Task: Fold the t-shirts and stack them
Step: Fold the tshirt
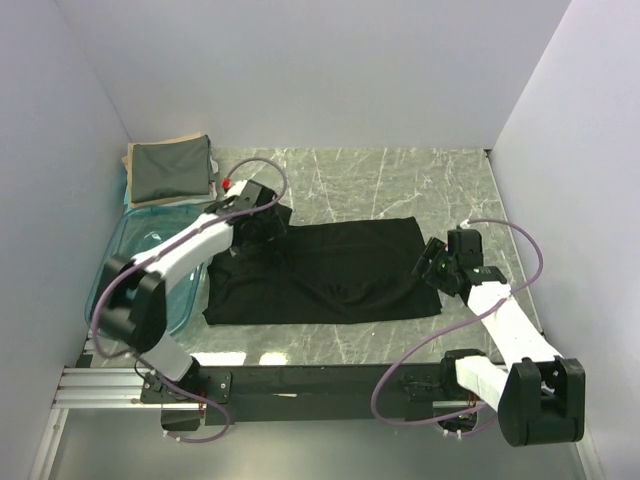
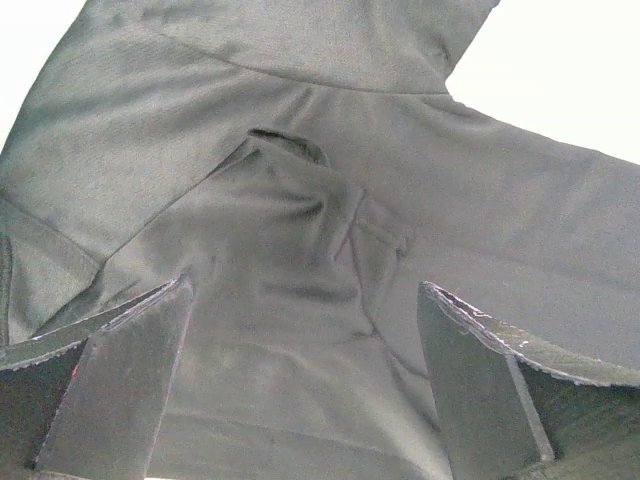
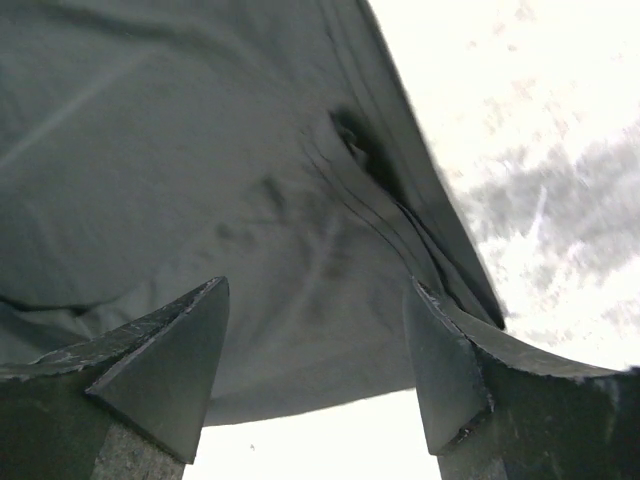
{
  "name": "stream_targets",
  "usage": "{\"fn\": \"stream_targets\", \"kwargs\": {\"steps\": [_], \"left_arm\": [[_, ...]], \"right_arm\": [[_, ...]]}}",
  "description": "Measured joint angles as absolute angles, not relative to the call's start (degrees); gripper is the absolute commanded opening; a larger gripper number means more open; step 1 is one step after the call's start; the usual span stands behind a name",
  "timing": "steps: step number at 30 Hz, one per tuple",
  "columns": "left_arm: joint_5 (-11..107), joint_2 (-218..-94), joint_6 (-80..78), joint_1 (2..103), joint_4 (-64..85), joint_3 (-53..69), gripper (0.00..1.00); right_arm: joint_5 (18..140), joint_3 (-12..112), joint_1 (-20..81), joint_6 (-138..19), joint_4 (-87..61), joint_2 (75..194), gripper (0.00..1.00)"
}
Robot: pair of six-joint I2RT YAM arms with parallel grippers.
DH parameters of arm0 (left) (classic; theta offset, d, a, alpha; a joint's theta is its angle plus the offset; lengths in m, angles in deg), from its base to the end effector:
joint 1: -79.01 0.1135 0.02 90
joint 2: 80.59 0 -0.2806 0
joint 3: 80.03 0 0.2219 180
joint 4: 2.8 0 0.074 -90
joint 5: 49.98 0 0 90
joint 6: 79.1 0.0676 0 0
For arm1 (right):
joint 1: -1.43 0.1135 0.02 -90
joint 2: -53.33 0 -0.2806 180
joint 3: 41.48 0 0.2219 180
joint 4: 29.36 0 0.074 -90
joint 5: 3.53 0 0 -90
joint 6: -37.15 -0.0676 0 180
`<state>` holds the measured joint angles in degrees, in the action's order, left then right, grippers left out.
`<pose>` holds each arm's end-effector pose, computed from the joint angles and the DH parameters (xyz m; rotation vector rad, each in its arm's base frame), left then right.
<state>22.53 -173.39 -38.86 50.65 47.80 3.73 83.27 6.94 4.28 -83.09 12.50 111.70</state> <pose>0.2937 -0.1355 0.2394 -0.5759 2.4765 -0.1309 0.1785 0.0127 0.2029 0.5684 2.4347 0.3134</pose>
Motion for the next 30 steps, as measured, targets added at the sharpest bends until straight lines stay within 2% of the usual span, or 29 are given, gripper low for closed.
{"fn": "stream_targets", "kwargs": {"steps": [4, 10, 16, 18, 20, 26, 30], "left_arm": [[23.3, -165.6, -40.0, 50.6, 46.0, -3.5, 0.99], [26.3, -162.0, -42.6, 50.5, 42.6, -16.1, 1.0], [26.9, -160.4, -45.4, 50.5, 41.1, -23.0, 0.99], [26.7, -159.5, -46.2, 50.5, 40.5, -24.2, 1.0], [26.5, -158.9, -47.0, 50.5, 40.1, -24.6, 0.99], [25.5, -157.3, -48.9, 50.4, 39.1, -26.2, 0.99], [25.1, -156.5, -49.8, 50.4, 38.8, -27.0, 0.99]], "right_arm": [[82.6, 8.9, 5.7, -83.2, 10.5, 115.2, 0.74], [88.1, 14.7, 8.4, -83.0, 10.0, 126.2, 0.62], [93.3, 16.6, 8.8, -83.6, 9.9, 134.3, 0.31], [93.9, 16.9, 8.8, -84.0, 10.1, 136.5, 0.12], [94.7, 17.6, 8.8, -85.0, 10.4, 138.2, 0.04], [96.6, 19.1, 8.2, -88.1, 11.6, 139.7, 0.03], [96.6, 19.1, 7.0, -89.5, 11.6, 139.7, 0.09]]}}
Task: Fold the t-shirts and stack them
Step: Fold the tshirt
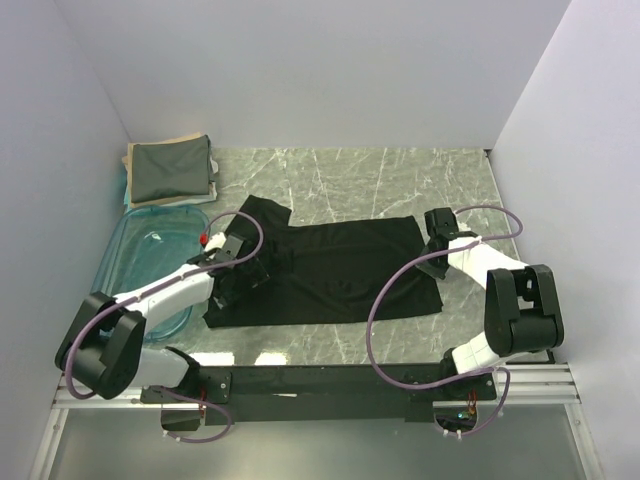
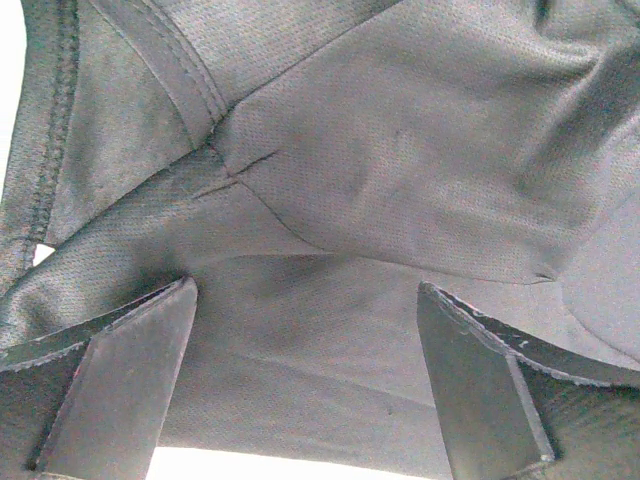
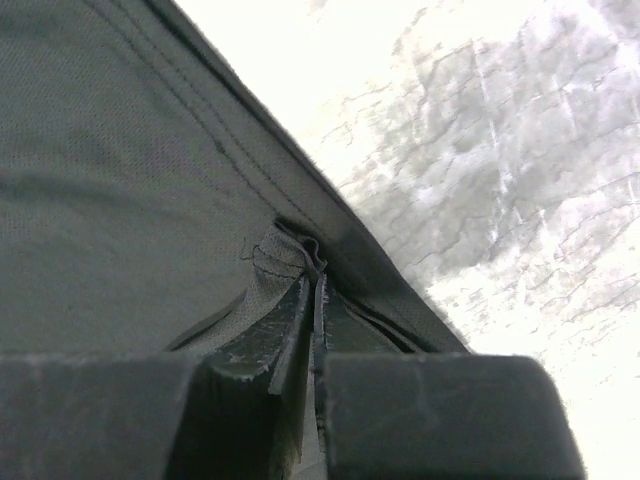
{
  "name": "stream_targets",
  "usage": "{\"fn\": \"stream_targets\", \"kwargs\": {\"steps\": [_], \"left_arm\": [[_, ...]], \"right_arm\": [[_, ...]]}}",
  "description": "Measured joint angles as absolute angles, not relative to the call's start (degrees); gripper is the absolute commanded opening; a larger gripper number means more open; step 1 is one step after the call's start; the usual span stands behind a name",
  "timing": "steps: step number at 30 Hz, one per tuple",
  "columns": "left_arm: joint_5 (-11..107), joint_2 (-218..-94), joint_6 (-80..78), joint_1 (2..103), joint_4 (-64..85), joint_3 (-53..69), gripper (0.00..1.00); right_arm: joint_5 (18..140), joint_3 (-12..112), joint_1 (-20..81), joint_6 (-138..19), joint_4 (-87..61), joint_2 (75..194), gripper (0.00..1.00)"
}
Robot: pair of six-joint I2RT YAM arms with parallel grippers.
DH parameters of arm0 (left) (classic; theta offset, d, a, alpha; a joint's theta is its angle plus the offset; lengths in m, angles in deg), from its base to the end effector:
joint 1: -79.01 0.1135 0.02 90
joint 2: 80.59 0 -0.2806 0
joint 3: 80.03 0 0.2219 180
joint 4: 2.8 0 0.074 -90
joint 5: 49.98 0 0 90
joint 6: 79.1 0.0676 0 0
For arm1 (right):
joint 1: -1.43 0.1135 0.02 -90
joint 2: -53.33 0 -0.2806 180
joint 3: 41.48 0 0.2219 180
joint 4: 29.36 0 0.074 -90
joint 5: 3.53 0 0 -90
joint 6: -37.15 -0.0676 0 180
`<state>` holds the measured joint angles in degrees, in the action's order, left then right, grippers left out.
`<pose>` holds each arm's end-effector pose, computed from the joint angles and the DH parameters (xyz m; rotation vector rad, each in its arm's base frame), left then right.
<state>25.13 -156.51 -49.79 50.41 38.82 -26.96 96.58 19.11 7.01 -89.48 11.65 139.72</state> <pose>0.1982 -0.0883 0.1738 -0.8049 2.5158 -0.1749 0.2574 0.0132 0.1678 0.7704 2.5901 -0.0233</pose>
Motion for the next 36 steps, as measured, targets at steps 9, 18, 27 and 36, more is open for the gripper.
{"fn": "stream_targets", "kwargs": {"steps": [9, 18, 27, 36], "left_arm": [[24.9, -154.5, -50.9, 50.4, 38.6, -28.6, 1.0], [25.1, -154.0, -49.2, 50.4, 43.7, -25.7, 0.99], [20.0, -162.4, -43.4, 52.6, 46.6, 0.8, 0.99], [18.7, -194.3, -37.8, 59.5, 50.5, 35.2, 0.98]], "right_arm": [[95.6, 19.2, 5.7, -89.9, 11.3, 140.2, 0.42], [91.3, 20.2, 5.6, -86.1, 12.1, 137.1, 0.54], [88.3, 25.0, 5.6, -83.8, 8.3, 125.5, 0.66], [88.3, 24.9, 5.5, -83.4, 5.6, 123.0, 0.66]]}}
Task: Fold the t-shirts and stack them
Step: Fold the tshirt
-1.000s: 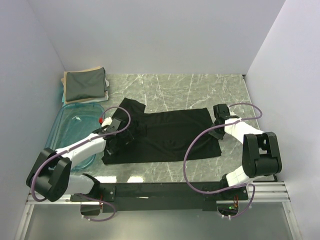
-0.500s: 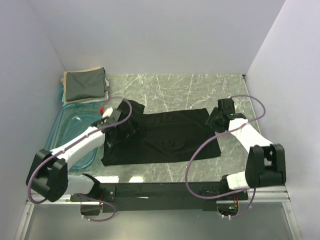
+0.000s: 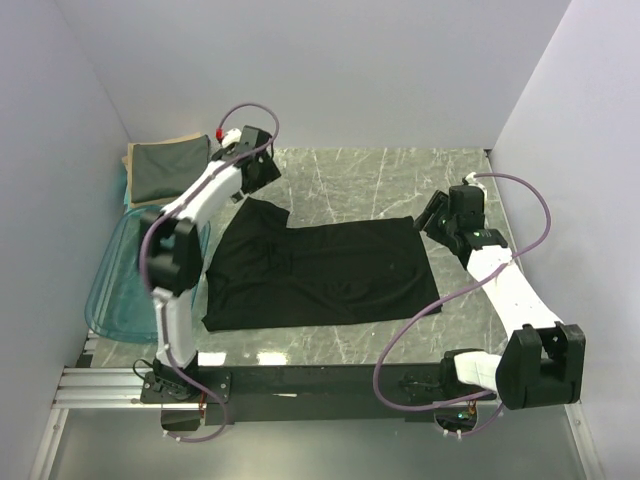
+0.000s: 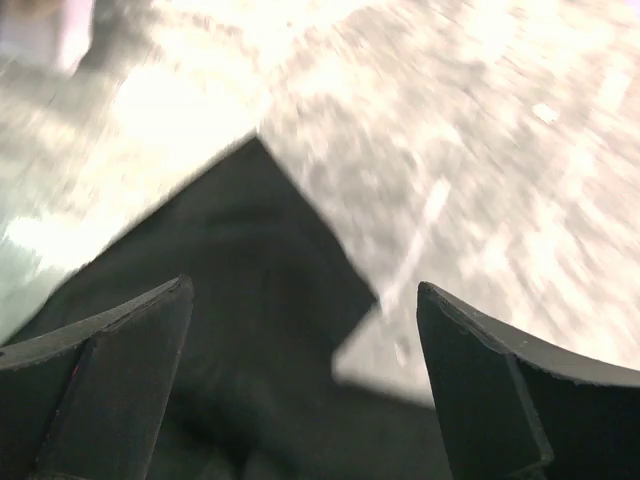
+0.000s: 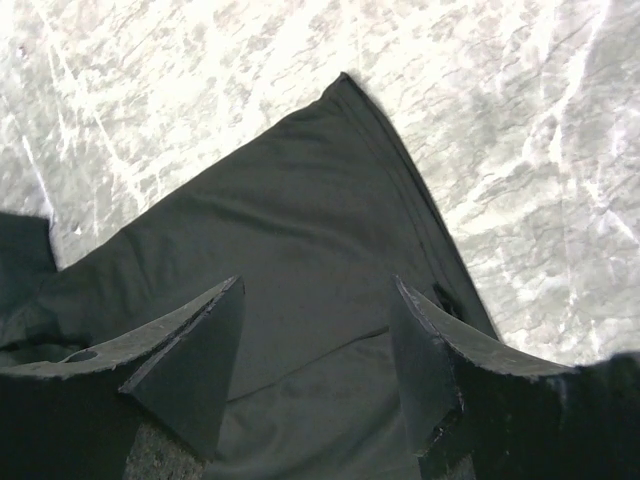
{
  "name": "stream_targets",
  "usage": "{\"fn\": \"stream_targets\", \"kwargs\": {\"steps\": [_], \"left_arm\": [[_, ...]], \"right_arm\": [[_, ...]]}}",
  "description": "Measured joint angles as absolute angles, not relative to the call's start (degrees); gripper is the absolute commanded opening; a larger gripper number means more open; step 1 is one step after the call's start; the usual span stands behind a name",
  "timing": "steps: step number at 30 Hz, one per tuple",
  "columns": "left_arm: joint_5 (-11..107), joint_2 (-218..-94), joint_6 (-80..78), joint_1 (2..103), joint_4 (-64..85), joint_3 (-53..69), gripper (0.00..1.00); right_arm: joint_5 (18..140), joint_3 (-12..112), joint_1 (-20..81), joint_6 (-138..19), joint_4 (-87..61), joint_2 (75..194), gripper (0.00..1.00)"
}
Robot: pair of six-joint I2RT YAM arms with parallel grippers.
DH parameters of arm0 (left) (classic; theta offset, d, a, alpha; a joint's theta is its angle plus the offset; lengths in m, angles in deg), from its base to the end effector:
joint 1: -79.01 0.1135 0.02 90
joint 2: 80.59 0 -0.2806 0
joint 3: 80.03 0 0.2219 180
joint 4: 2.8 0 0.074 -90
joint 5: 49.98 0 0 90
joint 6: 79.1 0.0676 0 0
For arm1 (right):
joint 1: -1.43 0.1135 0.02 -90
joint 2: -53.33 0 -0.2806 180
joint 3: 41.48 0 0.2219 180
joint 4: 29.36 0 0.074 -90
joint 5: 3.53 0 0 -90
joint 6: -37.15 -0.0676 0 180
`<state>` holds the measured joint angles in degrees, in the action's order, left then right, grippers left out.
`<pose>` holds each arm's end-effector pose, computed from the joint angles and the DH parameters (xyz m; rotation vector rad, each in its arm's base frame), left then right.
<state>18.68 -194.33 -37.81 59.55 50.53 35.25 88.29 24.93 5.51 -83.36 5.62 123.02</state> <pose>0.4226 -0.1232 0.2687 -0.7540 2.2720 -0.0910 0.2548 0.0160 0.2763 0.5322 2.1905 0.2908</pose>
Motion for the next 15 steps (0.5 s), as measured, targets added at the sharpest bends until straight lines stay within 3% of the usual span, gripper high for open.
{"fn": "stream_targets", "kwargs": {"steps": [7, 13, 15], "left_arm": [[18.6, -213.0, -36.6, 62.1, 59.8, 51.6, 0.88], [17.6, -218.2, -36.6, 62.3, 62.6, 55.3, 0.72], [17.4, -219.4, -36.7, 62.3, 63.3, 56.6, 0.71]], "right_arm": [[90.5, 24.9, 5.5, -82.9, 5.7, 124.1, 0.66], [90.4, 24.9, 5.5, -82.7, 5.7, 125.0, 0.66], [90.1, 24.9, 5.5, -82.7, 5.7, 125.3, 0.66]]}}
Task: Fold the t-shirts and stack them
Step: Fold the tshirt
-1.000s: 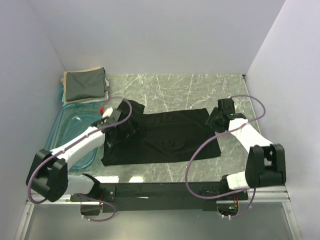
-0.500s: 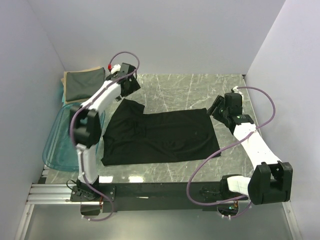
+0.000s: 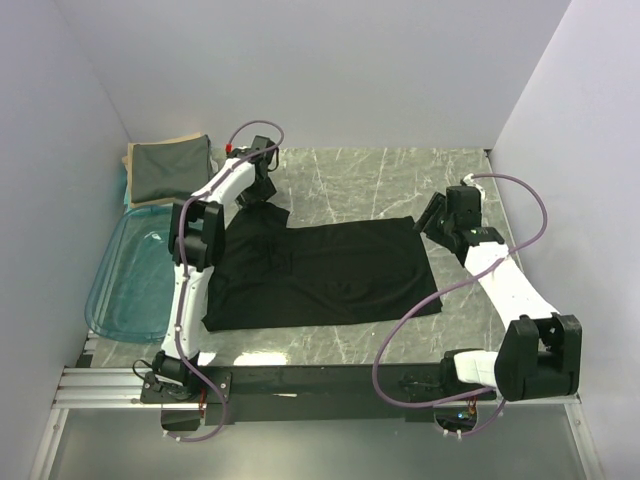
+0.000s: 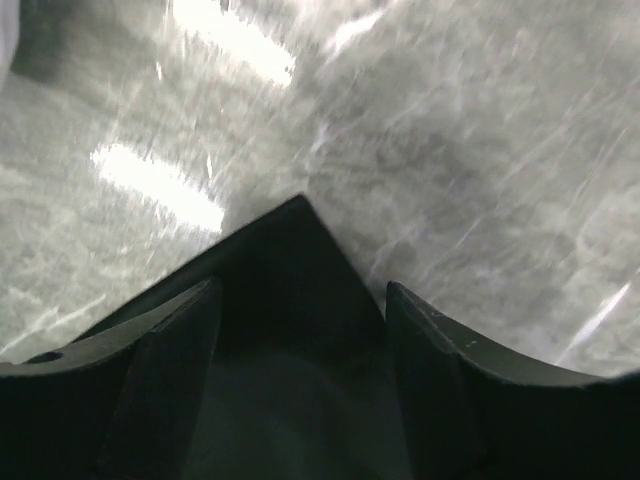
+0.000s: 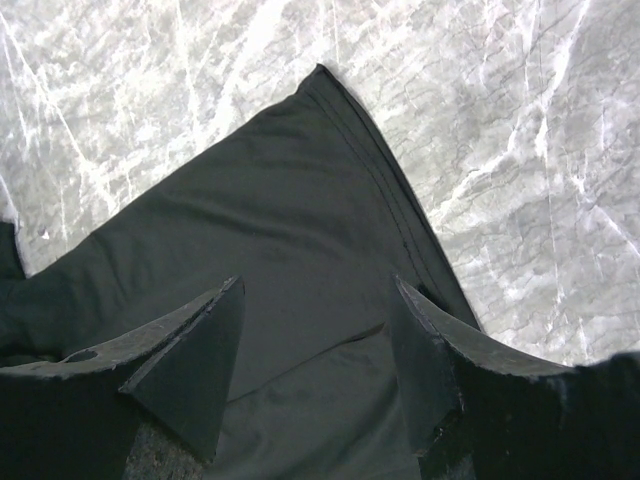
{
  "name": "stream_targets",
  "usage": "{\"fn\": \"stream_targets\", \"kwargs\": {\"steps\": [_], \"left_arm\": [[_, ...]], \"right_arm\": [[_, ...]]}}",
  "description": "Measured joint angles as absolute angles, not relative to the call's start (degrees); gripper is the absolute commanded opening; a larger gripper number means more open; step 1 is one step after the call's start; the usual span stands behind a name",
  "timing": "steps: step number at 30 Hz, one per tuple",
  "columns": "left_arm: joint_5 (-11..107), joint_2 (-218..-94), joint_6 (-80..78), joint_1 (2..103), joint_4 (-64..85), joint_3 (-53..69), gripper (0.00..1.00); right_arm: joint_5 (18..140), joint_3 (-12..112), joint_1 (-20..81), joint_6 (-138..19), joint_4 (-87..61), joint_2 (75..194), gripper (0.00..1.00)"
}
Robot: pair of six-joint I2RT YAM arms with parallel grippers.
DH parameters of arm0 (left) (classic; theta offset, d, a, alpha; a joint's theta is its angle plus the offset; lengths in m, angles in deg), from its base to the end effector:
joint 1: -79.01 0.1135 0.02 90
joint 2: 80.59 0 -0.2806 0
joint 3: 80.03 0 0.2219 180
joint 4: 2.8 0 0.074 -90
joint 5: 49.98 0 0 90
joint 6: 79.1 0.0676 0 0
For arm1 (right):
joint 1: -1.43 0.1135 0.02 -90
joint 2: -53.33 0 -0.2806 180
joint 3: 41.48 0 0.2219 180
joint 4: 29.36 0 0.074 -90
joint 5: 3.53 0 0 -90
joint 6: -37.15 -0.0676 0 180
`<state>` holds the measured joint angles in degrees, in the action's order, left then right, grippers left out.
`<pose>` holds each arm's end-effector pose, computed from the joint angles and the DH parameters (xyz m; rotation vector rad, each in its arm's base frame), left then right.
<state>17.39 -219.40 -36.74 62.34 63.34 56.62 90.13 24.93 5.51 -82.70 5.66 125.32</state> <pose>0.4896 -0.1195 0.1632 -0.7933 2.4887 0.1759 0.2611 0.0143 0.2667 0.5432 2.2236 0.2372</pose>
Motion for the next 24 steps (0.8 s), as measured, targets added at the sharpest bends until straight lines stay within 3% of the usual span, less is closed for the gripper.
{"fn": "stream_targets", "kwargs": {"steps": [6, 11, 14, 15, 16, 17, 24], "left_arm": [[16.5, -221.8, -37.3, 62.7, 64.0, 60.4, 0.63], [16.1, -222.1, -38.5, 62.9, 65.5, 60.8, 0.47], [15.9, -221.4, -39.3, 63.0, 65.0, 59.3, 0.29], [15.8, -221.1, -39.4, 63.0, 65.0, 58.7, 0.2], [15.7, -221.0, -39.4, 63.0, 65.3, 58.6, 0.04], [15.6, -221.0, -39.2, 63.0, 65.7, 58.7, 0.01], [16.2, -221.0, -37.3, 63.0, 67.2, 59.4, 0.0]], "right_arm": [[89.3, 24.9, 5.5, -82.5, 5.6, 126.8, 0.66], [88.7, 24.9, 5.5, -82.4, 5.6, 128.4, 0.66], [88.3, 25.1, 5.5, -82.3, 5.4, 129.7, 0.65], [88.0, 25.6, 5.5, -82.3, 5.4, 130.5, 0.65], [87.7, 26.2, 5.5, -82.1, 5.2, 131.7, 0.65], [87.4, 27.2, 5.5, -81.8, 5.1, 132.8, 0.64], [90.2, 45.5, 7.9, -79.8, 6.3, 151.0, 0.61]]}}
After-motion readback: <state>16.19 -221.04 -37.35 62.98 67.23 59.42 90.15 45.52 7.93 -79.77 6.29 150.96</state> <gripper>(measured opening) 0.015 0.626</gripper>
